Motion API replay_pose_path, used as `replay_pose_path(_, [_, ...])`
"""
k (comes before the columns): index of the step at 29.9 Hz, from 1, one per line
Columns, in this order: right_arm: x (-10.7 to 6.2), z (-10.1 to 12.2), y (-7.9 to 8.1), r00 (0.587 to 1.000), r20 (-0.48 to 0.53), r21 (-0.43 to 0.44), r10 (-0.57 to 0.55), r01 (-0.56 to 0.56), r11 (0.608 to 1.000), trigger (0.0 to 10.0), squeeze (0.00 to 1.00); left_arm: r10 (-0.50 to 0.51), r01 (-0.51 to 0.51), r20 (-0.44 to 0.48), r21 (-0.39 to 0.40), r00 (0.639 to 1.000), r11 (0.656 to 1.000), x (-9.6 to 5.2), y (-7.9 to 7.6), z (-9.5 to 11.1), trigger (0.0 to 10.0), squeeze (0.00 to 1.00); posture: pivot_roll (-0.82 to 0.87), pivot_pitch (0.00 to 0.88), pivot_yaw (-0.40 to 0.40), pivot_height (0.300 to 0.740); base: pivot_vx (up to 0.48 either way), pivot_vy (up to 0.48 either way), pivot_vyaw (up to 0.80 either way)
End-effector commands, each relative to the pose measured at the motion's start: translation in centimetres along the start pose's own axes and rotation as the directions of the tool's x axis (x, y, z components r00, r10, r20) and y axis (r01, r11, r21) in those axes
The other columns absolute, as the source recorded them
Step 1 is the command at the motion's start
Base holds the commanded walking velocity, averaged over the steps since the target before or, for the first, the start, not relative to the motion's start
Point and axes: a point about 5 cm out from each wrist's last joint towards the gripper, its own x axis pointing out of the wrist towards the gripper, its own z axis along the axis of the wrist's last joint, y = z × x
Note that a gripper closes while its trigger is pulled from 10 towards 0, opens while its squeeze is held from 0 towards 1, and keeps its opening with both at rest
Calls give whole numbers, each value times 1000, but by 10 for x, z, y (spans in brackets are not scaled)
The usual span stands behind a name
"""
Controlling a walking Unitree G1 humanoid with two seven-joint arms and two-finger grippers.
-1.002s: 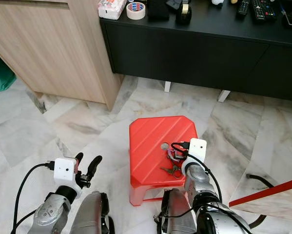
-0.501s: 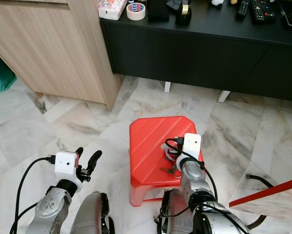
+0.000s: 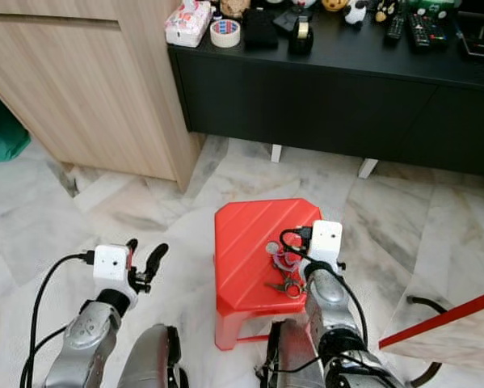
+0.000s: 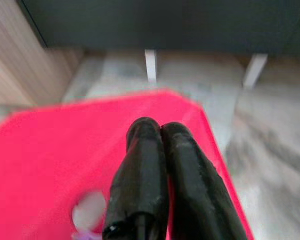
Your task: Hang keys on a hook
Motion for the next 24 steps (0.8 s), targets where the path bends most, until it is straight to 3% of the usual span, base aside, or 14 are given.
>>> replay_pose_path(1, [-2, 3, 3, 999, 39, 9, 27, -27, 1000, 10000, 0, 13, -13, -17, 1, 1000, 1000, -2, 3, -6, 10000, 0, 87, 105, -12, 623, 0, 0, 0])
replay_pose_path(7, [-1, 10, 5, 996, 63, 2, 56, -56, 998, 10000, 0, 11, -11, -7, 0, 1000, 1000, 1, 3, -7, 10000, 0, 83, 83, -11, 633, 0, 0, 0])
replay_pose_path(15, [0, 17, 27, 973, 39, -28, 227, -226, 974, 10000, 0, 5, -5, 15, 7, 1000, 1000, 4, 4, -4, 10000, 0, 81, 65, -14, 688, 0, 0, 0])
replay_pose_path(24, [-2, 19, 33, 963, 30, -40, 268, -267, 963, 10000, 0, -10, 10, 44, 7, 999, 1000, 4, 3, -1, 10000, 0, 84, 52, -16, 740, 0, 0, 0])
